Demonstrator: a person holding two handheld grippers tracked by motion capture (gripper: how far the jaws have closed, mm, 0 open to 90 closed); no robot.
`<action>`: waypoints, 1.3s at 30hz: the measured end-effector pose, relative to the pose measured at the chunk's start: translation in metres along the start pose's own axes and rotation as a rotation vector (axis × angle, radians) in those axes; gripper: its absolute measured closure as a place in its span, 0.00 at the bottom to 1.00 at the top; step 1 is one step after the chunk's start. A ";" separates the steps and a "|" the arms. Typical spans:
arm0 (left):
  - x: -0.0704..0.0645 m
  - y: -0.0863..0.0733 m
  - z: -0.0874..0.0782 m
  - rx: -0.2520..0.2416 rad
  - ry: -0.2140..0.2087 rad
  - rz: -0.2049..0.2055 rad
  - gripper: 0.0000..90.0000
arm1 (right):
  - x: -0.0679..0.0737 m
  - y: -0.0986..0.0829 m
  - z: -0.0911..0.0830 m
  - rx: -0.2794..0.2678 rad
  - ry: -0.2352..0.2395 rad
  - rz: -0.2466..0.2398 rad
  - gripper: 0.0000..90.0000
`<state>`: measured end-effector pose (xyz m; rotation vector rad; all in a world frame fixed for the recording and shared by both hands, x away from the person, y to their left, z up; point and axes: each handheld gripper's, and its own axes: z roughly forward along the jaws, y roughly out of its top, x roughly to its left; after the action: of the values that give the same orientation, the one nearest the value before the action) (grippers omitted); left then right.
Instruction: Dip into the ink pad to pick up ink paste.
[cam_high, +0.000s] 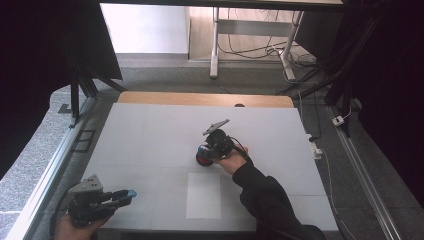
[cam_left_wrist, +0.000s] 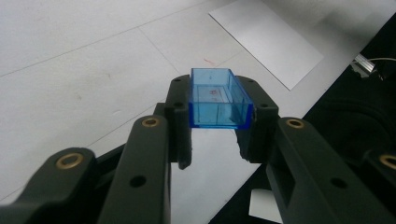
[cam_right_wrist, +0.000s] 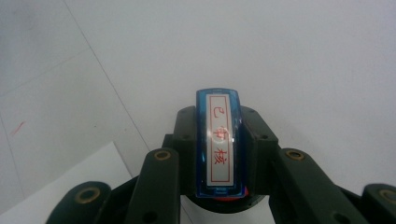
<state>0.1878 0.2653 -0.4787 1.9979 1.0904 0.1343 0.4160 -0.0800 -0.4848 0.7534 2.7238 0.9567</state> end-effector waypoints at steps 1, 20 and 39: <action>0.000 0.000 0.000 0.002 0.002 0.000 0.76 | 0.001 0.000 0.000 0.000 -0.003 -0.001 0.79; 0.000 0.001 0.001 0.012 0.010 -0.009 0.76 | -0.001 0.005 -0.022 -0.072 0.022 0.020 0.79; -0.001 -0.001 -0.001 -0.005 0.002 0.008 0.76 | 0.012 0.004 -0.045 -0.110 0.053 -0.053 0.79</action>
<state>0.1860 0.2657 -0.4780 1.9983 1.0828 0.1423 0.3936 -0.0956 -0.4468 0.6417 2.6949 1.1197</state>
